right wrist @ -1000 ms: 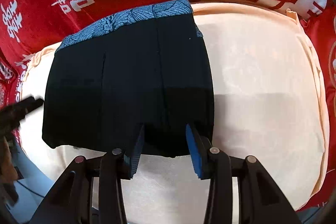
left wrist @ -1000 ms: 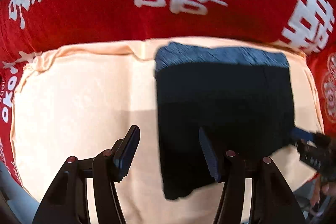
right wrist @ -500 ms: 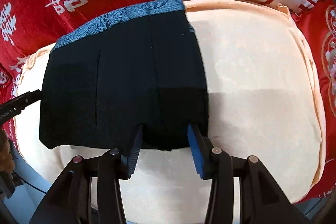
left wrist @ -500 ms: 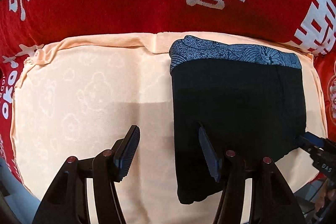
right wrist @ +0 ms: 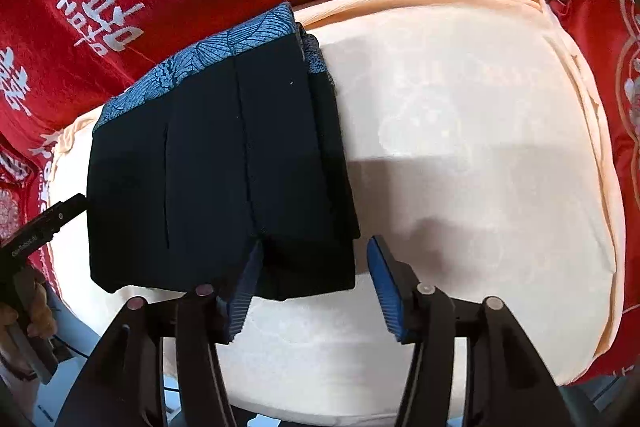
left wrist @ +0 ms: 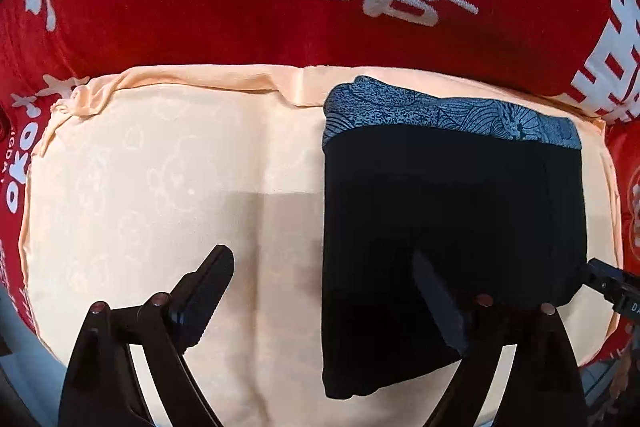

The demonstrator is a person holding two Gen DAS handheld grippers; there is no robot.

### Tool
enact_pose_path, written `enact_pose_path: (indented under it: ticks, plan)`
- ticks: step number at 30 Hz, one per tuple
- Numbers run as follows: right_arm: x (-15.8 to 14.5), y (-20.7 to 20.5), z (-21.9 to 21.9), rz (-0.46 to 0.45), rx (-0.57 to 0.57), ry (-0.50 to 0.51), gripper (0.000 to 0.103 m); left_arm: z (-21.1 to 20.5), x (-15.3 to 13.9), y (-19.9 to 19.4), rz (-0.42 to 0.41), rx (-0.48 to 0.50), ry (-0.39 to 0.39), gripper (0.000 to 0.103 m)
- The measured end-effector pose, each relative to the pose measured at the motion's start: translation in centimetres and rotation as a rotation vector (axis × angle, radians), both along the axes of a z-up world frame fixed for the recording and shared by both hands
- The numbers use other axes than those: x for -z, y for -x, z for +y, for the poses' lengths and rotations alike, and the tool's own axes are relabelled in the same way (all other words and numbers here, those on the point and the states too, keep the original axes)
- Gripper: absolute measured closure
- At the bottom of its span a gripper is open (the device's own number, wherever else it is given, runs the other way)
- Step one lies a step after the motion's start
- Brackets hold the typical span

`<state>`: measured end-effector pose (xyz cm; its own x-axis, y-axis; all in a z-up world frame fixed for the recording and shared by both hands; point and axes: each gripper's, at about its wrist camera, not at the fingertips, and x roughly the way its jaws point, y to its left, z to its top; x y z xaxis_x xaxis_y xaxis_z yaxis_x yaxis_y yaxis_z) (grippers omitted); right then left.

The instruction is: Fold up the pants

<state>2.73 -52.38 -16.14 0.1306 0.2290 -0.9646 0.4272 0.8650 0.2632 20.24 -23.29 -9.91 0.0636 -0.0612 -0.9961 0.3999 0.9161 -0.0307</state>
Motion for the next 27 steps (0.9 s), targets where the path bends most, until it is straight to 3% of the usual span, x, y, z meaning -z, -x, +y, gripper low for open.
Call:
enact_pose_path:
  ticks: [5,8,17,23,27]
  plan:
    - [0.5,-0.3,-1.2,-0.010,0.021,-0.064,0.031,-1.0,0.6,-0.2,0.016,0.012,-0.022,0.011]
    - [0.7,-0.7,-2.0,-0.061,0.029,-0.092,0.022,-1.5,0.8,-0.3,0.023,0.015,-0.032,0.012]
    - [2.1,-2.3,-3.2,-0.050,-0.006,-0.153,0.022,-2.6,1.6,-0.9,0.047,0.022,-0.039,0.012]
    - [3.6,-3.5,-3.6,-0.033,-0.021,-0.188,0.022,-2.5,2.5,-2.1,0.109,0.055,0.024,0.012]
    - [4.4,-4.0,-4.5,-0.045,-0.030,-0.262,0.022,-2.2,3.1,-2.8,0.157,0.065,0.083,0.012]
